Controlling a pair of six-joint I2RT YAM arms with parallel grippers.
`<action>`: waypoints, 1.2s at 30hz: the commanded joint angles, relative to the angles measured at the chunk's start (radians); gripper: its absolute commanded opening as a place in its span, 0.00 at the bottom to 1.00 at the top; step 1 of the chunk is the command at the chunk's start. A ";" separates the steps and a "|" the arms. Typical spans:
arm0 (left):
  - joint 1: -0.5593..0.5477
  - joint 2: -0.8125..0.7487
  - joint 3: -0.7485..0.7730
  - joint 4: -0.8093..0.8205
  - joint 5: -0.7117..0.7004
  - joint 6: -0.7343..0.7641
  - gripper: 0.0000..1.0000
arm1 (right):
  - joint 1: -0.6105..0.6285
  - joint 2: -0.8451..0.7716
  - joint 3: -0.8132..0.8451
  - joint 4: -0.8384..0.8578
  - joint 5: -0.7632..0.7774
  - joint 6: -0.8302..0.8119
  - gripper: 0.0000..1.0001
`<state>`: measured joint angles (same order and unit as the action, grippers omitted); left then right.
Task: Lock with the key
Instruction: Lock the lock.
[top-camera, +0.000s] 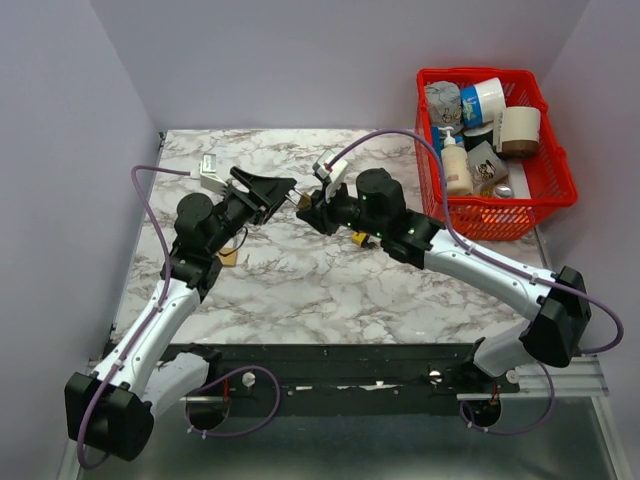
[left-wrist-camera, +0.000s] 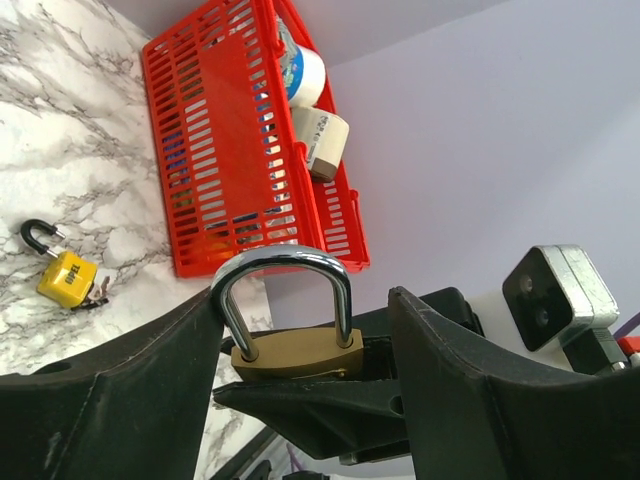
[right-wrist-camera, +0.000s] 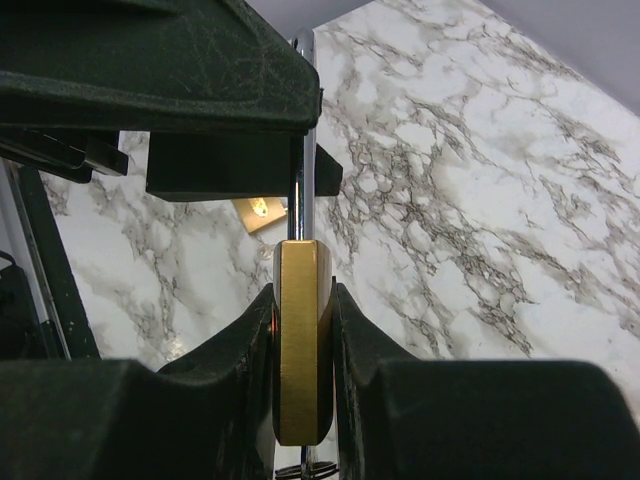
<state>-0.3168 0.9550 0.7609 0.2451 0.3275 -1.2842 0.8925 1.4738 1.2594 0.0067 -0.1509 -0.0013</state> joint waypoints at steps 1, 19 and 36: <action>-0.021 0.007 -0.008 0.005 -0.022 -0.003 0.72 | 0.013 0.002 0.061 0.105 0.031 -0.020 0.01; -0.042 0.033 -0.005 -0.017 -0.048 -0.010 0.34 | 0.033 0.031 0.083 0.070 0.079 -0.008 0.01; -0.002 0.033 0.069 -0.066 -0.004 0.006 0.00 | -0.041 -0.079 0.025 -0.209 -0.114 -0.040 0.54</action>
<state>-0.3214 0.9863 0.7605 0.1337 0.2989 -1.2572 0.8658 1.4425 1.3163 -0.1291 -0.2100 -0.0124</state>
